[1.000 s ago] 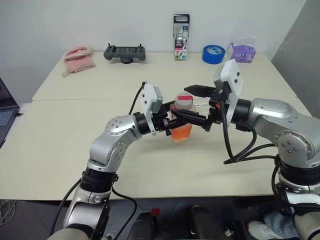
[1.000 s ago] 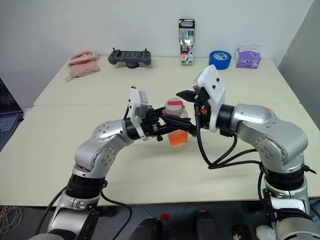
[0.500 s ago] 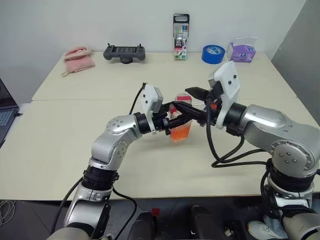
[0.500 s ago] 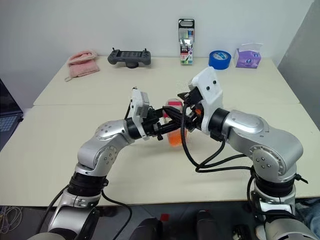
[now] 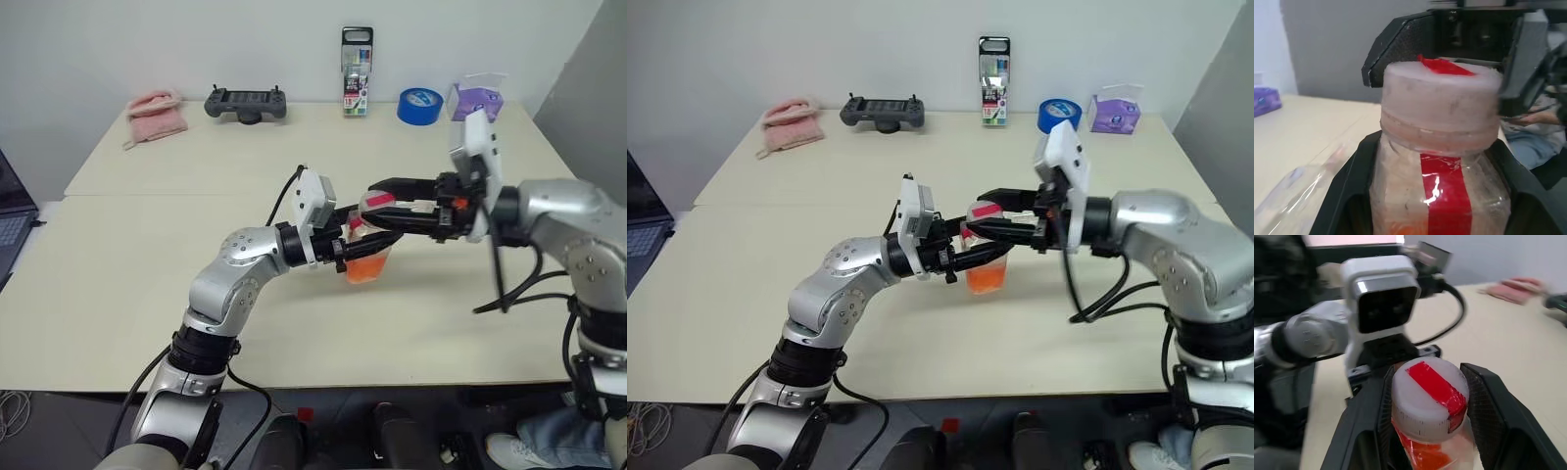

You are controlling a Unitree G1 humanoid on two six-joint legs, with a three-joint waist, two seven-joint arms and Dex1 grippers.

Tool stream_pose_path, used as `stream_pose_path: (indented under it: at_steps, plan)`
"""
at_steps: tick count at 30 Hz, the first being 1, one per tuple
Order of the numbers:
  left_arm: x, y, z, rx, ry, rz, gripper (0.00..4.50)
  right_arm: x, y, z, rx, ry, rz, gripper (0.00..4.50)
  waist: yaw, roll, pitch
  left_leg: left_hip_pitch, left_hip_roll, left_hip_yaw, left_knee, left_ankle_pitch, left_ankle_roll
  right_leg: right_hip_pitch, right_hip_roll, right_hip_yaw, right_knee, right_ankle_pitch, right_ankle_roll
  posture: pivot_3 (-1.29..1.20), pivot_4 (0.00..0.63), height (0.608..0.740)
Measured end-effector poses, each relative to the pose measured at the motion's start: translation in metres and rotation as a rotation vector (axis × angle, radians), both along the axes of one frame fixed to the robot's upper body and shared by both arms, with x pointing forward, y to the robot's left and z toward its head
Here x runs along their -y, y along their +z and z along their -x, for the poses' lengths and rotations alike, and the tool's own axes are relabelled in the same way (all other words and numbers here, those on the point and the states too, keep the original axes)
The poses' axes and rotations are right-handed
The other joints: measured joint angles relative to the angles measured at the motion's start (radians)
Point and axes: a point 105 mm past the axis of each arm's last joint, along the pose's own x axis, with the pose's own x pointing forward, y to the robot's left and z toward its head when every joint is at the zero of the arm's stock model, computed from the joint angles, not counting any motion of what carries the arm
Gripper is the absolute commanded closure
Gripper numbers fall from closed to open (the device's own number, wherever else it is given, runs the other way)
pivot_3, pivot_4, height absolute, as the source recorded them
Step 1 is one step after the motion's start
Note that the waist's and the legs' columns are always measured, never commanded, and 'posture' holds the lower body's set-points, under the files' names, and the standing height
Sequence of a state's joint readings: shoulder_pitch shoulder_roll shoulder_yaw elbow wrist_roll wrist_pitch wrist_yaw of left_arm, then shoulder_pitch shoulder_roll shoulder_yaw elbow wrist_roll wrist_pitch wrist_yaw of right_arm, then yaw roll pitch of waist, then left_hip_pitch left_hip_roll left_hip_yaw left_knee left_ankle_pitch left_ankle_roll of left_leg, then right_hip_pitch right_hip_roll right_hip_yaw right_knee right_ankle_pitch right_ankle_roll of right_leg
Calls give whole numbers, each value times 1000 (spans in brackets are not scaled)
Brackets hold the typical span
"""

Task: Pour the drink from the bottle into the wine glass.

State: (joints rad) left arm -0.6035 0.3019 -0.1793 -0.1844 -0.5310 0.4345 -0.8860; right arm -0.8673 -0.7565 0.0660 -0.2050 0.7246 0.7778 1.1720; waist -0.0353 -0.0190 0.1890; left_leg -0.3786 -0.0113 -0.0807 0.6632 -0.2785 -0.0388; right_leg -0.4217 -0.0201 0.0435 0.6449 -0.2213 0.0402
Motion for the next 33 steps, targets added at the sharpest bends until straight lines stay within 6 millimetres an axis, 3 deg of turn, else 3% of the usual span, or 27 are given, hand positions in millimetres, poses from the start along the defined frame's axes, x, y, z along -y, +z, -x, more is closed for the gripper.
stream_pose_path:
  at_steps: [4,9,17,27,33]
  plan:
    - [-7,6,-6,12,37,13,2358,-10,9,-20,30,211,76,2701,-21,0,0,5,5,1,-1,0,0,1,5,0,3,0,0,0,150,740]
    - [-13,4,-14,2,94,11,2358,-19,8,-34,72,232,140,2701,-15,0,0,0,5,-2,-1,0,0,-2,4,-2,2,2,-5,0,150,740]
    - [-9,4,-15,-9,96,29,2358,-24,1,-33,49,267,156,32,6,0,0,-4,3,-1,0,0,-1,-4,-4,-1,0,3,-2,0,150,740]
    - [-8,4,-16,-8,91,31,2358,-1,18,-29,91,126,-12,0,7,0,0,-4,3,-2,1,0,-1,-4,-2,-2,1,3,-3,0,150,740]
    - [-14,0,-26,-10,140,26,2358,15,4,-9,93,-80,-8,0,10,0,0,-4,3,-1,1,0,-1,-4,-2,-1,1,3,-2,0,150,740]
